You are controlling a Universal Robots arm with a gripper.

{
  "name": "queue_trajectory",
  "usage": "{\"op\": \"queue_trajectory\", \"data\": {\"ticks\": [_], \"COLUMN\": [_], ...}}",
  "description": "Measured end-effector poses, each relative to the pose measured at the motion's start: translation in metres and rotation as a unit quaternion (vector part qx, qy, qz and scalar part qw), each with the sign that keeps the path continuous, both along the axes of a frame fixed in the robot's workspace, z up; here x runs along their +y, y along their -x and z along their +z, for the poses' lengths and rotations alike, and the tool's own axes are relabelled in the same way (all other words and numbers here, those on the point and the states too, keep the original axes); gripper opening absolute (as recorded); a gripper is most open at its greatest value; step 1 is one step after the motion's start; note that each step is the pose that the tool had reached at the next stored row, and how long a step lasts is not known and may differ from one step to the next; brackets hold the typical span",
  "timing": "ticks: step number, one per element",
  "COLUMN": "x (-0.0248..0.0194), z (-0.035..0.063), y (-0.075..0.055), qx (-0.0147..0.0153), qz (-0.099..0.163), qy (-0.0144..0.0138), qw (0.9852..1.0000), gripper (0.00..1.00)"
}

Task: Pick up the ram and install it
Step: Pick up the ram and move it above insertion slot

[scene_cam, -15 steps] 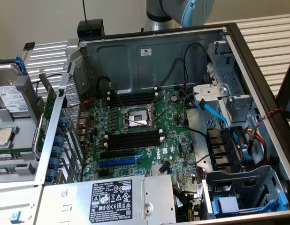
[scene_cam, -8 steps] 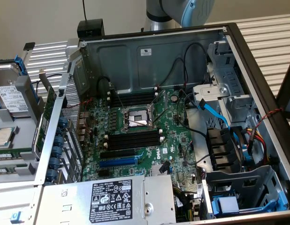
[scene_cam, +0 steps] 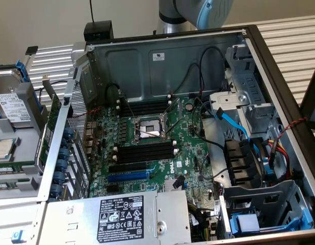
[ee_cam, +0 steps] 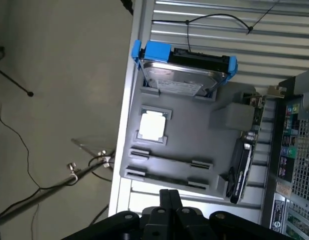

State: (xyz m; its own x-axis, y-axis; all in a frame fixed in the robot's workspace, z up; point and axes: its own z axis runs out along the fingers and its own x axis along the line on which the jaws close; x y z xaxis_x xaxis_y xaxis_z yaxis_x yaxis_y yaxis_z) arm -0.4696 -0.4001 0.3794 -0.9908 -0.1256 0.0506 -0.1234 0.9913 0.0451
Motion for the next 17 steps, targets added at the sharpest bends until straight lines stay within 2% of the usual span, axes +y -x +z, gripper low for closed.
{"op": "queue_trajectory", "data": {"ticks": [4, 8, 13, 17], "x": [0.0000, 0.0000, 0.0000, 0.0000], "z": [0.0000, 0.0000, 0.0000, 0.0000], "y": [0.0000, 0.0000, 0.0000, 0.0000], "qx": [0.0000, 0.0000, 0.0000, 0.0000], "qz": [0.036, 0.073, 0.118, 0.154], "qy": [0.0000, 0.0000, 0.0000, 0.0000], "qw": [0.9993, 0.9973, 0.9930, 0.9881], "gripper": [0.10, 0.10, 0.10, 0.10]}}
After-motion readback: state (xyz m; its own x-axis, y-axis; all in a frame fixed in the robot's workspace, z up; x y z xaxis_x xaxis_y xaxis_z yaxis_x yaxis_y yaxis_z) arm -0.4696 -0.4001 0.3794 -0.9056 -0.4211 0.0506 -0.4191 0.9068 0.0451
